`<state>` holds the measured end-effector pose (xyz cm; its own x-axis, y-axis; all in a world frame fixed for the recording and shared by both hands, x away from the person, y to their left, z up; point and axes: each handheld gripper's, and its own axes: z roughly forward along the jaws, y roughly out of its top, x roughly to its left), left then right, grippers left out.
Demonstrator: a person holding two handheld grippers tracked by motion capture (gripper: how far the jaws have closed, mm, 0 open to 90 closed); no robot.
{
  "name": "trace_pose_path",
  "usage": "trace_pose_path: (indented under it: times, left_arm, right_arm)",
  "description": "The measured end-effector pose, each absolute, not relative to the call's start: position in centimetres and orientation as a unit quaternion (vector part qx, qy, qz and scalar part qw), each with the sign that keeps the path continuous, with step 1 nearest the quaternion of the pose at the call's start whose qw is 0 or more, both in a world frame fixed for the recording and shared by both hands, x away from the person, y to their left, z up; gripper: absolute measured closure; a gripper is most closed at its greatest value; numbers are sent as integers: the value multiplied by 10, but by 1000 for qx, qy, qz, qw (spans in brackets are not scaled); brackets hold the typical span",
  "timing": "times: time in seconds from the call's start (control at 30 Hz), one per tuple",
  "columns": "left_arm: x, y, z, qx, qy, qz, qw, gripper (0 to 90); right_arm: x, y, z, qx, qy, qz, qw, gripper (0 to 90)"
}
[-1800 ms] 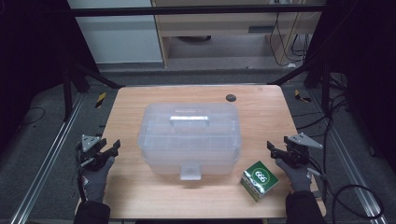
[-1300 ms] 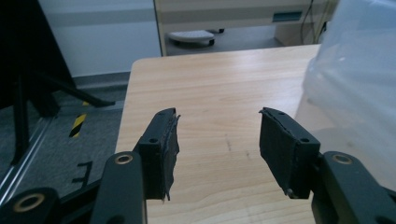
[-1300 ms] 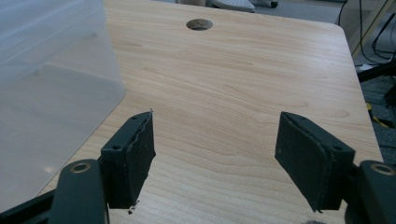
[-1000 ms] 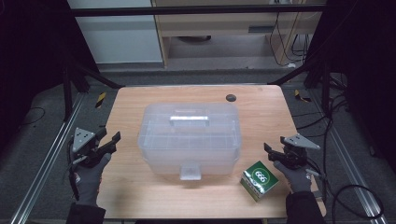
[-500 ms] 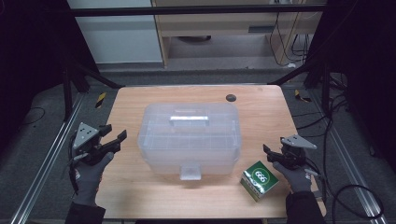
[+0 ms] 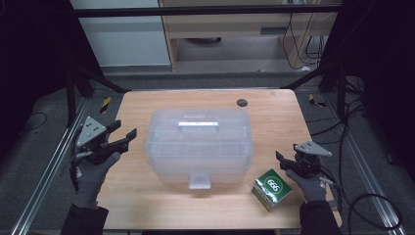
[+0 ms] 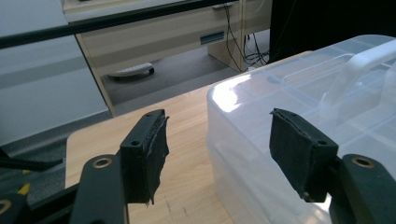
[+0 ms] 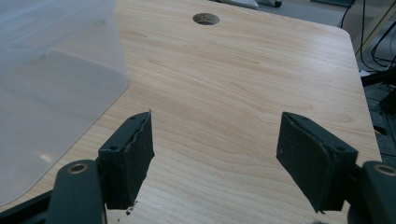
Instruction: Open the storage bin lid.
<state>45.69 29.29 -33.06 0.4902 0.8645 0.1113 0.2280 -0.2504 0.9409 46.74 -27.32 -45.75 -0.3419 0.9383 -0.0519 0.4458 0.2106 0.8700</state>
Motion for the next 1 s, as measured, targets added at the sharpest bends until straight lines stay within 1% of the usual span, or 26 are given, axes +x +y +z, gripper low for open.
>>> trace_pose_path:
  times: [0.2, 0.5, 0.73, 1.0]
  left_arm:
    - [460, 282, -312, 731, 346, 349, 474, 376]
    - [465, 258, -298, 763, 311, 339, 454, 373]
    - [466, 246, -291, 777, 292, 341, 441, 375]
    - [465, 235, -285, 799, 266, 338, 420, 376]
  right_arm:
    - [467, -273, -457, 485, 715, 401, 304, 299]
    - [466, -274, -454, 490, 712, 407, 294, 358]
    - [466, -273, -454, 484, 712, 405, 309, 359]
    - [466, -272, -455, 480, 713, 405, 312, 370]
